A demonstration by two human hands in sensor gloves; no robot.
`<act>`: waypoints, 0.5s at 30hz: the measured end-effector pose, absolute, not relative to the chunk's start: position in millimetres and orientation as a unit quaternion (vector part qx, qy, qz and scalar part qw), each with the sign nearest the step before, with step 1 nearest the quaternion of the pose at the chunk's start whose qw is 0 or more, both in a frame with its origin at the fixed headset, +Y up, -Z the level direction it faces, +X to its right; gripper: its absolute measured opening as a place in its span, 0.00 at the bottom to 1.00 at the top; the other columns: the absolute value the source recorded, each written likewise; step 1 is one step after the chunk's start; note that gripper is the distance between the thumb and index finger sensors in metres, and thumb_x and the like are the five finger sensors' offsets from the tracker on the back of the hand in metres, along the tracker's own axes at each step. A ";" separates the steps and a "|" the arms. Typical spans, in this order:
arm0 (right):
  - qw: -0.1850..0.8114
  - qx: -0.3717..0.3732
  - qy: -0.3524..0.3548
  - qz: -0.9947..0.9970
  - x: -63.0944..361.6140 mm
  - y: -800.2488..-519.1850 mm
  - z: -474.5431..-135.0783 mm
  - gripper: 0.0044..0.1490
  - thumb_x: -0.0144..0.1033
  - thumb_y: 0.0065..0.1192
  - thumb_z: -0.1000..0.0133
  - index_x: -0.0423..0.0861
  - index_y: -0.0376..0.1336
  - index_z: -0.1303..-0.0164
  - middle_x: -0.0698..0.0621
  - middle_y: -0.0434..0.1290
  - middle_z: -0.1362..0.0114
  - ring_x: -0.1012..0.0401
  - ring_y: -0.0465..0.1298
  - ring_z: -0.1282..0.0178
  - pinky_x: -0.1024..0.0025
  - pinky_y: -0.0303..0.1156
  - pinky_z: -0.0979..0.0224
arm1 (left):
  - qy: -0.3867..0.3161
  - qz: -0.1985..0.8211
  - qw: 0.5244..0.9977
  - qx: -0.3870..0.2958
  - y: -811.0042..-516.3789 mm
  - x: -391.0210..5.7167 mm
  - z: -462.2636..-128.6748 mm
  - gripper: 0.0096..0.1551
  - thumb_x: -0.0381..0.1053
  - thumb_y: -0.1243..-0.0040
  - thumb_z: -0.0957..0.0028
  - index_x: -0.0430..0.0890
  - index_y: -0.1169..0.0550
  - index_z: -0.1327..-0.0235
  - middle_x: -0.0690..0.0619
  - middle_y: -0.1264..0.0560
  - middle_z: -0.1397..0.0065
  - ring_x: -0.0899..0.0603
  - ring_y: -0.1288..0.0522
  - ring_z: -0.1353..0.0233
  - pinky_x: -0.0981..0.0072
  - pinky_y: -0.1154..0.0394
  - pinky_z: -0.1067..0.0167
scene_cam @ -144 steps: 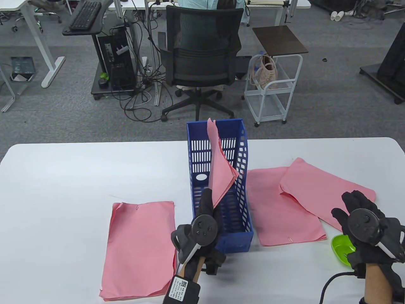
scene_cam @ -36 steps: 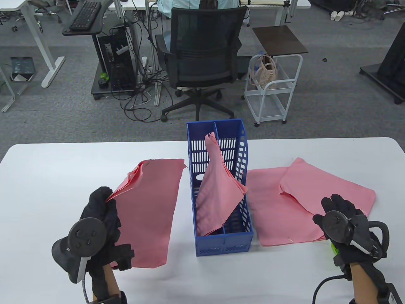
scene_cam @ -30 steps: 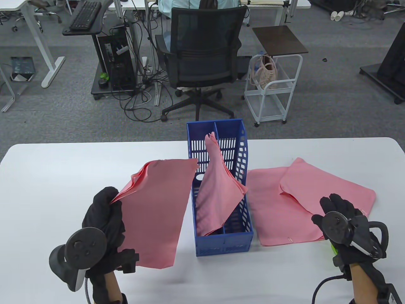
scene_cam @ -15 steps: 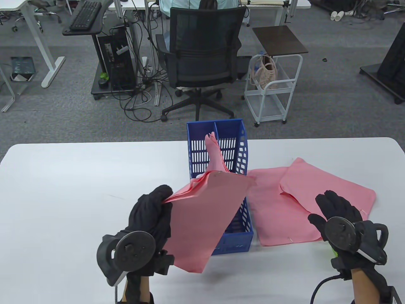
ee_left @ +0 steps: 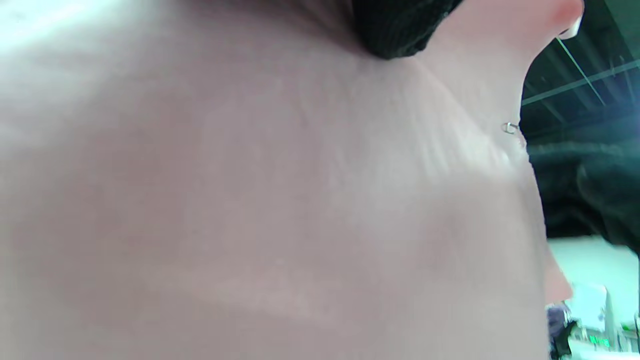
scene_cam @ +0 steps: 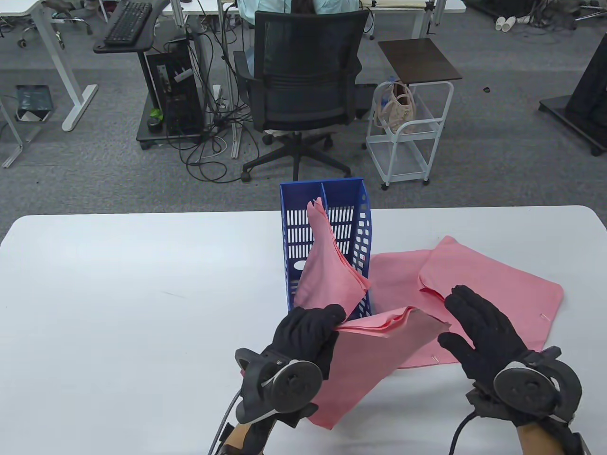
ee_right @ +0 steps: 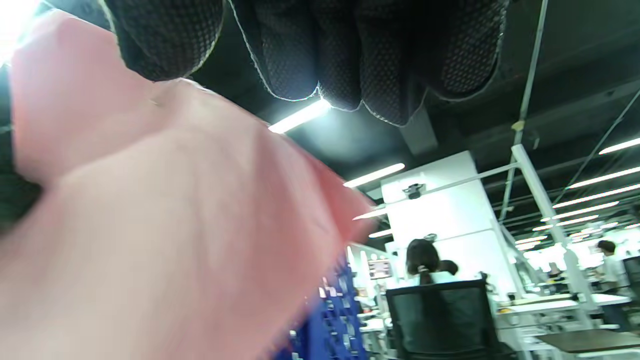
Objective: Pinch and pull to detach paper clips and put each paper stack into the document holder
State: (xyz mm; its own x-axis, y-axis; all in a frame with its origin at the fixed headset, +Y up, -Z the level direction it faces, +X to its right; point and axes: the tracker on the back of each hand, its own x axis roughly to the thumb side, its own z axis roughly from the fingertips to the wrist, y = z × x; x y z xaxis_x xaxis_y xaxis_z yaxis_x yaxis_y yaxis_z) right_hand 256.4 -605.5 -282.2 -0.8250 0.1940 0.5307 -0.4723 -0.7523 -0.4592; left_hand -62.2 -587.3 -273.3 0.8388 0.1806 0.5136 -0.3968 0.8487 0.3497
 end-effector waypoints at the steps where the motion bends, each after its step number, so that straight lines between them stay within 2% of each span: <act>1: 0.189 0.239 -0.296 0.905 252.9 -607.0 -281.8 0.41 0.53 0.51 0.39 0.44 0.56 0.19 0.36 0.61 0.16 0.40 0.68 0.22 0.46 0.65 0.22 | -0.243 0.140 0.933 0.224 -590.7 -57.3 -272.6 0.26 0.46 0.49 0.39 0.54 0.36 0.27 0.56 0.23 0.35 0.43 0.20 0.30 0.44 0.30 0.26; 9: 0.219 0.271 -0.247 0.904 241.0 -617.9 -286.7 0.38 0.52 0.55 0.40 0.46 0.59 0.23 0.39 0.67 0.19 0.44 0.74 0.26 0.52 0.69 0.25 | -0.272 0.099 0.935 0.206 -601.4 -36.3 -266.4 0.26 0.46 0.49 0.39 0.55 0.36 0.27 0.57 0.23 0.34 0.43 0.21 0.30 0.44 0.29 0.25; 15: 0.244 0.295 -0.218 0.898 240.0 -619.2 -289.4 0.24 0.46 0.57 0.40 0.51 0.66 0.35 0.46 0.75 0.27 0.50 0.80 0.34 0.58 0.74 0.30 | -0.284 0.095 0.933 0.199 -601.1 -34.7 -264.2 0.26 0.47 0.49 0.39 0.55 0.36 0.27 0.58 0.23 0.34 0.44 0.21 0.29 0.45 0.29 0.25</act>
